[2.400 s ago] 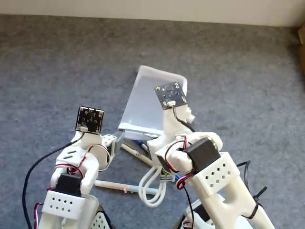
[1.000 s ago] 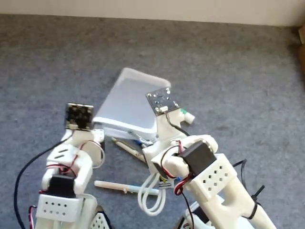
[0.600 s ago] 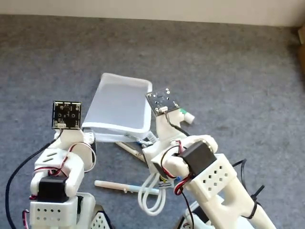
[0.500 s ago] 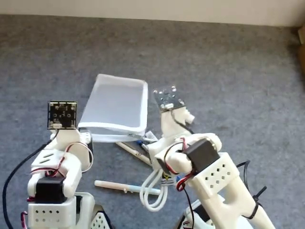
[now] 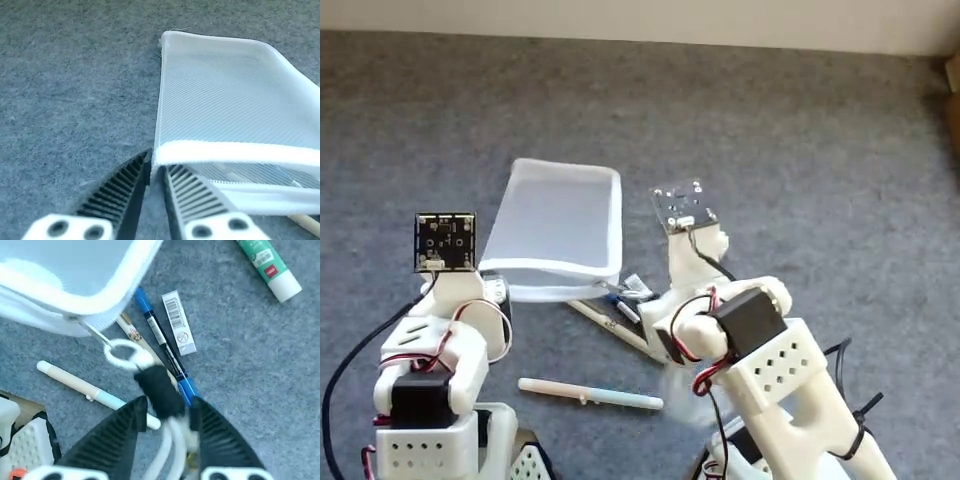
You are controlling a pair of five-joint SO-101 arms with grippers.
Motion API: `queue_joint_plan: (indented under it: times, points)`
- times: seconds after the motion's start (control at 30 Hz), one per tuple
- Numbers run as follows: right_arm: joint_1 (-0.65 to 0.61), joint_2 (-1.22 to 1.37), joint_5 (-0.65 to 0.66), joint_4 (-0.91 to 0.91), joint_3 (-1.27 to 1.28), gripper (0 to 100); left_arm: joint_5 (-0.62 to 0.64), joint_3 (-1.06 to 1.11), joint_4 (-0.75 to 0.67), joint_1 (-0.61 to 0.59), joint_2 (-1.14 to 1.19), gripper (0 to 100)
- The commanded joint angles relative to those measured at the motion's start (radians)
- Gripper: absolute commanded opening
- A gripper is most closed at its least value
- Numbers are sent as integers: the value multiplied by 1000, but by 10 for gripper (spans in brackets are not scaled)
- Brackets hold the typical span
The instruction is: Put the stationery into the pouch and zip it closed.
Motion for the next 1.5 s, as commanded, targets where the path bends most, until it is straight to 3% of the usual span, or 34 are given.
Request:
queue_joint_plan:
  times: [0.0, 0.43, 0.7, 1.07, 1.23, 1.47]
  points:
    - [22, -36, 5, 62, -99, 231, 5, -76, 8, -21, -10, 6]
    - [24, -36, 6, 81, -124, 231, -112, -329, 212, -21, -1, 6]
    - [22, -36, 8, 70, -68, 231, -180, -346, 229, -25, -1, 6]
    - [102, -28, 15, -216, 136, 231, -180, -466, 310, -24, 2, 6]
    - [107, -25, 127, -271, 139, 231, -181, -470, 315, -27, 2, 6]
    - [143, -24, 132, -349, 140, 231, -181, -492, 322, -28, 18, 6]
